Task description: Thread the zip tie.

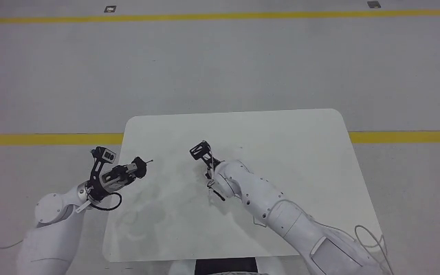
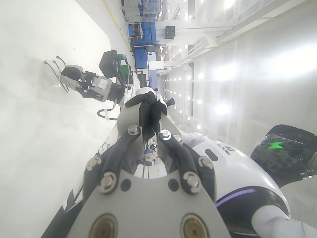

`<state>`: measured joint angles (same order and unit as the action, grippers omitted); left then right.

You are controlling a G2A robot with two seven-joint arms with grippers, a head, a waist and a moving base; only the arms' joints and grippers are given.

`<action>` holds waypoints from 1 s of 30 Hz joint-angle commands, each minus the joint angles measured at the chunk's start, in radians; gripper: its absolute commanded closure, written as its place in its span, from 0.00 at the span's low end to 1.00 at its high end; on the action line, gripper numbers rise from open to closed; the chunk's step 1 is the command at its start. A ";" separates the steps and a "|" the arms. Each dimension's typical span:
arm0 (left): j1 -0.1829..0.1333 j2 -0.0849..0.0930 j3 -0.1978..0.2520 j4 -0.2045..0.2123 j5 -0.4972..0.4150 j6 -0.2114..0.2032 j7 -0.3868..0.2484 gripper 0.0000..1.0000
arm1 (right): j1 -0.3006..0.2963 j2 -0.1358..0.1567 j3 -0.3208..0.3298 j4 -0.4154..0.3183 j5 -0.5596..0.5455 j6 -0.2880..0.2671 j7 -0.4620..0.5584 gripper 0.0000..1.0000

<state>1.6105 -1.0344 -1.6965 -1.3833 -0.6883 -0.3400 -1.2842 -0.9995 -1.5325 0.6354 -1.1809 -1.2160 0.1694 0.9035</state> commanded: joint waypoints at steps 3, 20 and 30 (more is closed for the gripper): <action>0.000 0.000 0.000 0.000 0.000 0.000 0.000 1.00 | -0.007 0.001 0.008 -0.006 -0.018 -0.007 0.015 0.87; 0.000 0.000 0.000 0.000 0.000 0.000 0.000 1.00 | 0.002 -0.023 0.030 0.031 0.035 -0.054 0.026 0.88; 0.000 0.000 0.000 0.000 0.000 0.000 0.000 1.00 | -0.007 -0.023 0.043 0.022 -0.017 -0.031 0.039 0.87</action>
<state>1.6105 -1.0344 -1.6965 -1.3833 -0.6883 -0.3400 -1.2842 -1.0054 -1.5549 0.6777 -1.1577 -1.2294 0.1368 0.9397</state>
